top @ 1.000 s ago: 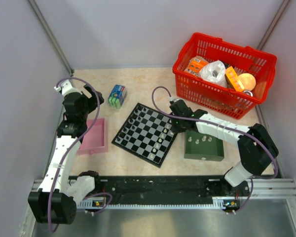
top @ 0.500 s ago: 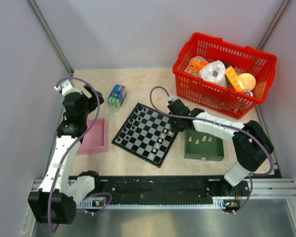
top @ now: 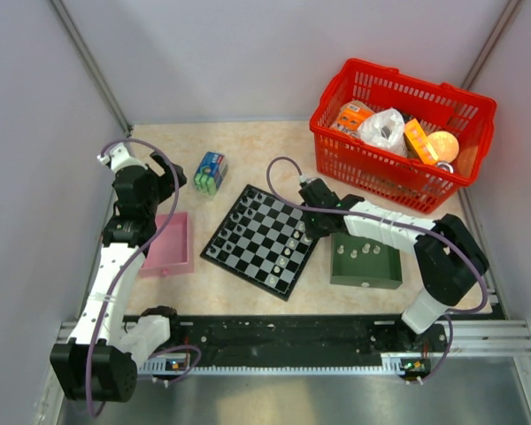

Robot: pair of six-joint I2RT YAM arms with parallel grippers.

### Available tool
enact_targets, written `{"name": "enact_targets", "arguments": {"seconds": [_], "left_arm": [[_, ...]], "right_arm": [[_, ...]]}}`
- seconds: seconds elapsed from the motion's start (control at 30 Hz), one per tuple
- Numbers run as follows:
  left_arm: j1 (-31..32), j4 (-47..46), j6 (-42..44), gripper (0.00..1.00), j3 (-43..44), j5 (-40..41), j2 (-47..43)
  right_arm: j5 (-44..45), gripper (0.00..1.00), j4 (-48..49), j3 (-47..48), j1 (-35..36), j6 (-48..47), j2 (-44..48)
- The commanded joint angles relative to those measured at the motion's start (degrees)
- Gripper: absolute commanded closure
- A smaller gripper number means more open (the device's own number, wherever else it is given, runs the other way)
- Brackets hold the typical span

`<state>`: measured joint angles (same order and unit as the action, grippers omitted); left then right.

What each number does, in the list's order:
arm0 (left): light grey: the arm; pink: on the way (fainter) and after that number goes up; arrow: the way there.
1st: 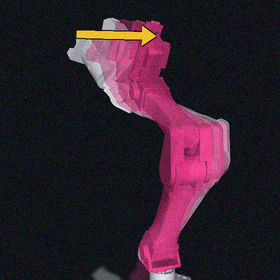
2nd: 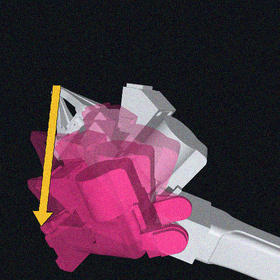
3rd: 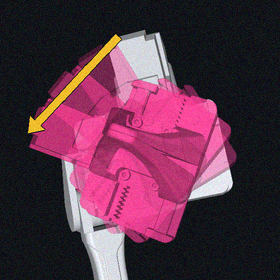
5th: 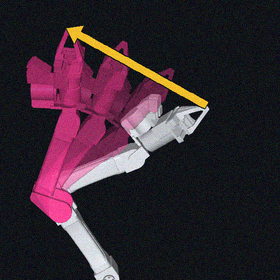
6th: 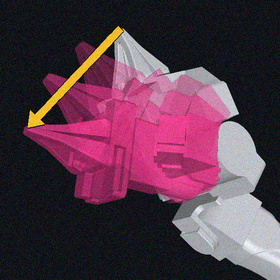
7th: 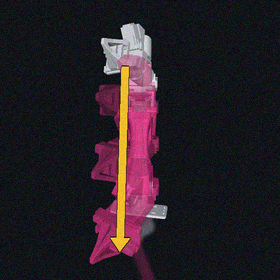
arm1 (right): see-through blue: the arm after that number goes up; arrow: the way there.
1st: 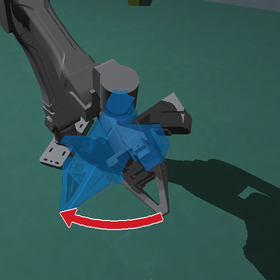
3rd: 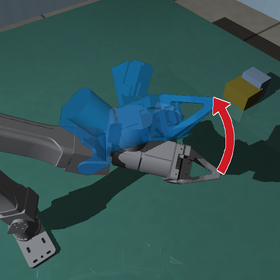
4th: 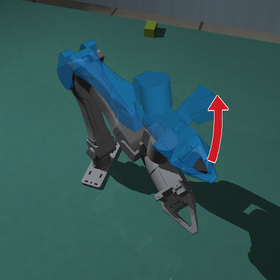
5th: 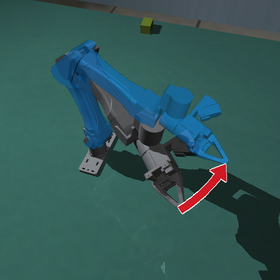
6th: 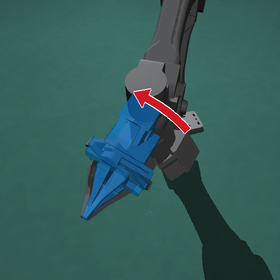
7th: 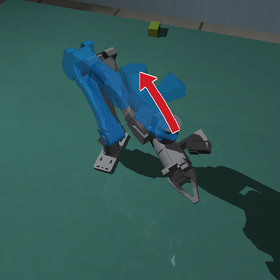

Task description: Set up the chess pieces on the board

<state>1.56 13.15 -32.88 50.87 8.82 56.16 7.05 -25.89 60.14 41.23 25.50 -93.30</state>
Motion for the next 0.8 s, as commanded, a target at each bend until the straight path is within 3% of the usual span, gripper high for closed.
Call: {"name": "enact_targets", "arguments": {"seconds": [0.0, 0.4, 0.77], "left_arm": [[-0.33, -3.04, 0.1, 0.01, -0.07, 0.32, -0.44], [-0.33, -3.04, 0.1, 0.01, -0.25, 0.41, -0.44], [-0.33, -3.3, -0.16, 0.01, -0.42, -0.12, -0.35]], "right_arm": [[1.12, 0.87, 1.02, 3.32, 0.95, -1.06, -0.57], [0.42, 0.79, 0.67, 4.28, 0.95, -1.24, -0.48], [-0.2, 0.75, 0.31, 3.58, 1.04, -1.33, 5.23]]}}
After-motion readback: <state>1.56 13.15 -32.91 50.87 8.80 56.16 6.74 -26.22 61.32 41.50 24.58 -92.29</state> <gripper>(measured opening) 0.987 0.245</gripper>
